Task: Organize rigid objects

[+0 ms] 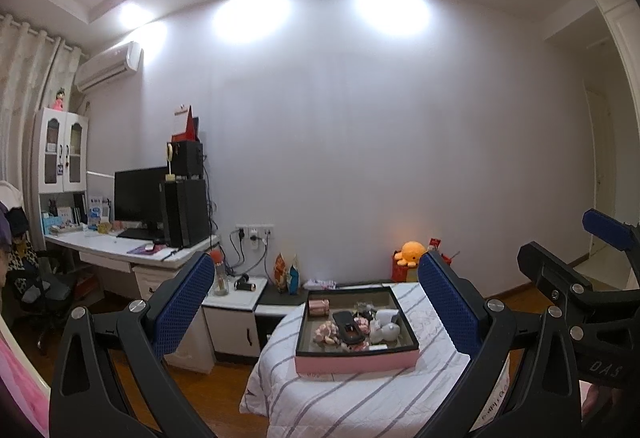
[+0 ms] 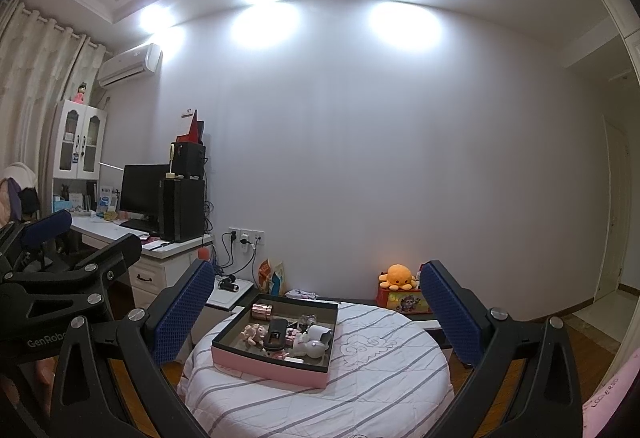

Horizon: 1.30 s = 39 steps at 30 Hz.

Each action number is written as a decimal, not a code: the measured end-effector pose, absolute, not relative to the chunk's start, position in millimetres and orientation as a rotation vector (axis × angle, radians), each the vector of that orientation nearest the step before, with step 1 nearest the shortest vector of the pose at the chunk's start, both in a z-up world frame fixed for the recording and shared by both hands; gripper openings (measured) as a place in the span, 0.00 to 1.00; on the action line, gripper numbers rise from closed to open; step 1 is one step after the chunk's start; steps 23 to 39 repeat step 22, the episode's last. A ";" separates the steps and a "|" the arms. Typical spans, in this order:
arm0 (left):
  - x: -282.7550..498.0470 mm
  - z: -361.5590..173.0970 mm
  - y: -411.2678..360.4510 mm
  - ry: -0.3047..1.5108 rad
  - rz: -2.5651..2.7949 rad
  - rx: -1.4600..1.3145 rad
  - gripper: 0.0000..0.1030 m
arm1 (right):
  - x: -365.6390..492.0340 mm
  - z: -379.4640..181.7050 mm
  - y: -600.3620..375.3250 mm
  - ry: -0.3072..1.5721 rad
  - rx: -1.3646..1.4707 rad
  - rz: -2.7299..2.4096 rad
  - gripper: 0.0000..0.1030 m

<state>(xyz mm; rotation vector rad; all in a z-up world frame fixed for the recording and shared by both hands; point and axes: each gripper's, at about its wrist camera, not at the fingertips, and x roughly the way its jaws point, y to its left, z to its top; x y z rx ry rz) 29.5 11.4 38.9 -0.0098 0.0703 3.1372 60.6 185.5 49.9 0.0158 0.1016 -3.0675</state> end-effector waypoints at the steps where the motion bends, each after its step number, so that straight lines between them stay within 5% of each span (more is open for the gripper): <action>1: 29.6 39.0 11.9 0.075 3.143 -0.002 1.00 | 60.2 50.2 185.3 0.105 0.015 -3.070 1.00; 39: 24.0 38.4 18.1 0.103 3.156 -0.019 1.00 | 55.1 46.7 184.9 0.114 0.044 -3.069 1.00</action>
